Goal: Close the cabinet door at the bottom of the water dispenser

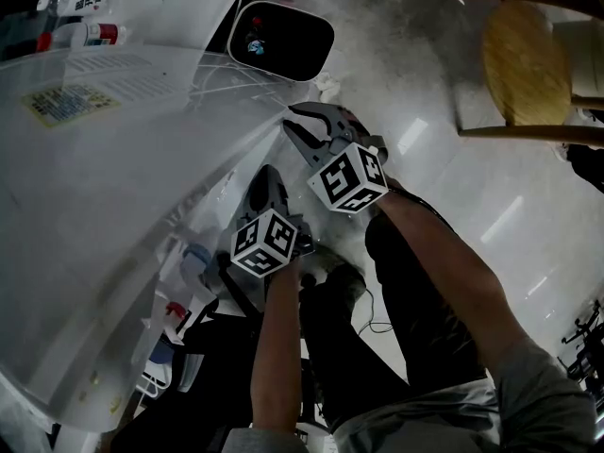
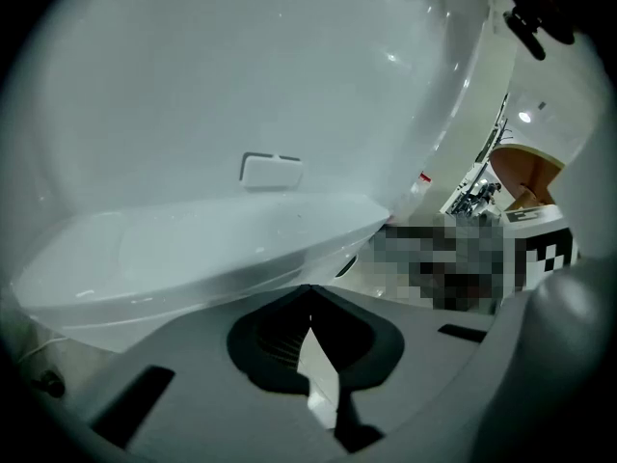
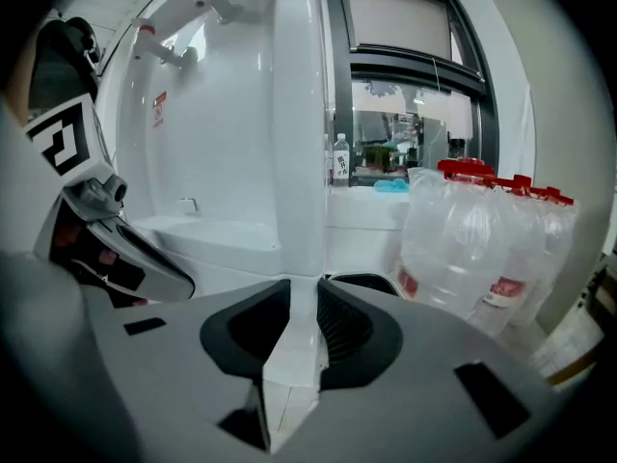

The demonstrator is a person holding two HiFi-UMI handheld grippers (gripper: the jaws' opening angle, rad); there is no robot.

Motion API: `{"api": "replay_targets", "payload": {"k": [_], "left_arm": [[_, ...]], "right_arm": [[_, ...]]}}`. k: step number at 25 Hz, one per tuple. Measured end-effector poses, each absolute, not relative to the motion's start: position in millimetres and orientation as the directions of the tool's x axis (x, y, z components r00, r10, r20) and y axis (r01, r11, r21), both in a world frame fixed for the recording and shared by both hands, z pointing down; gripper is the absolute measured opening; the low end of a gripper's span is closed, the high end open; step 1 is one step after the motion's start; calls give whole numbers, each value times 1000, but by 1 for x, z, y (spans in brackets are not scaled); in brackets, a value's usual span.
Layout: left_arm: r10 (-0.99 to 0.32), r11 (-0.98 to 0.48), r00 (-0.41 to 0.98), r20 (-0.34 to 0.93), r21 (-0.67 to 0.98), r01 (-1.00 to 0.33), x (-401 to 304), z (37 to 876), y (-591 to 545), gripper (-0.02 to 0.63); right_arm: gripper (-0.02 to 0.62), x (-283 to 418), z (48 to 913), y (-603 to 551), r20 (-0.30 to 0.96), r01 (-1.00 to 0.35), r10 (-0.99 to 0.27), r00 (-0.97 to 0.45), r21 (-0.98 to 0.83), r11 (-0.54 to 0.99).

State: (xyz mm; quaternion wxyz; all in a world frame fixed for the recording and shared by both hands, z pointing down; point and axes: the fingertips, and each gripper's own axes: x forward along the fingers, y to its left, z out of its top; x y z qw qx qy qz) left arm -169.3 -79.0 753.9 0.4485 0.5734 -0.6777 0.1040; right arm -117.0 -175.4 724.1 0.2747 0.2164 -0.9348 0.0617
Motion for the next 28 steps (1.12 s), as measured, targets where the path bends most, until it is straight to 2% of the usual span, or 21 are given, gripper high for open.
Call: {"api": "replay_targets", "payload": {"k": [5,12,15,19,28], "left_arm": [[-676,304,87,732,384,-872,-166,751,-77,9],[-673,276,126,728,406,-871,-152,703,-54,9],[-680,263,135,721,412,-872,-147,677,-39,9],[-689,247,141,711,414,-876,-143,647,-17,9],[-726,182,158,669,410,-894,-132,587,11,9]], "right_arm": [[91,-116,722,-176,555,-458,-376,-741,-8,889],[82,-98,689,-127,578,-504,-341,-741,-143,852],[56,-90,666,-98,568,-520,-326,-756,-217,826],[36,-81,639,-66,547,-554,-345,-762,-275,786],[11,-65,580,-37,496,-597,-422,-759,-271,755]]}}
